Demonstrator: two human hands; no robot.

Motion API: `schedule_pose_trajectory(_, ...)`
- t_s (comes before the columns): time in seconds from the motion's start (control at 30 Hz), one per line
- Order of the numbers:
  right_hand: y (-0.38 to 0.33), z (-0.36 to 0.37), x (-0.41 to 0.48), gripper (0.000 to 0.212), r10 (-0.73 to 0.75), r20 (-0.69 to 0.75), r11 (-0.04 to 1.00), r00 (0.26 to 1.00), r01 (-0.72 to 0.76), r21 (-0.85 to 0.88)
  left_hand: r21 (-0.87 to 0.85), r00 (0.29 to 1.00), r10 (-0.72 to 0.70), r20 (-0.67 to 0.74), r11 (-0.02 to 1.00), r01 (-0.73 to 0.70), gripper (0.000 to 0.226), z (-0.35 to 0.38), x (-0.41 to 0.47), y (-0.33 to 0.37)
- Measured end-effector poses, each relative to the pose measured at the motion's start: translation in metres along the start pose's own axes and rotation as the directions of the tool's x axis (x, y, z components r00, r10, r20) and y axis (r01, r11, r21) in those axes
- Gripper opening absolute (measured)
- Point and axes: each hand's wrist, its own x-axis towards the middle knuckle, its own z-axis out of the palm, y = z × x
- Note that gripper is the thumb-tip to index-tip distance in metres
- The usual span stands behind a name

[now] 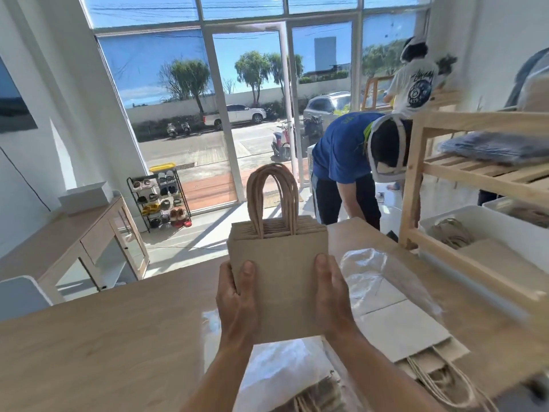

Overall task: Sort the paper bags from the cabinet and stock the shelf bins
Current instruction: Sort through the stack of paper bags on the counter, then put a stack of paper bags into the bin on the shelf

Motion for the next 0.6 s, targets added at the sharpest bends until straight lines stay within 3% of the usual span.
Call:
schedule_pose_trajectory(0.13, -0.023, -0.04, 0.001, 0.061, -0.079, -0.098, 0.995, 0.992, 0.073, -0.063, -0.083, 0.993, -0.013, 0.119, 0.996, 0.023, 0.05, 0.037, -0.01, 0.022)
schedule_pose_trajectory(0.27, -0.048, -0.084, -0.002, 0.047, -0.156, -0.207, 0.982, 0.966, 0.129, -0.138, -0.138, 0.976, -0.004, 0.219, 0.99, 0.035, 0.052, 0.08, -0.024, 0.038)
schedule_pose_trajectory(0.4, -0.067, -0.15, -0.01, 0.058, -0.22, -0.344, 0.964, 0.913, 0.148, -0.222, -0.161, 0.94, -0.016, 0.34, 0.984, 0.075, 0.052, 0.141, -0.051, 0.054)
schedule_pose_trajectory(0.6, -0.098, -0.255, -0.042, 0.047, -0.256, -0.482, 0.954, 0.838, 0.138, -0.266, -0.235, 0.865, -0.012, 0.502, 0.96, 0.15, 0.049, 0.228, -0.117, 0.082)
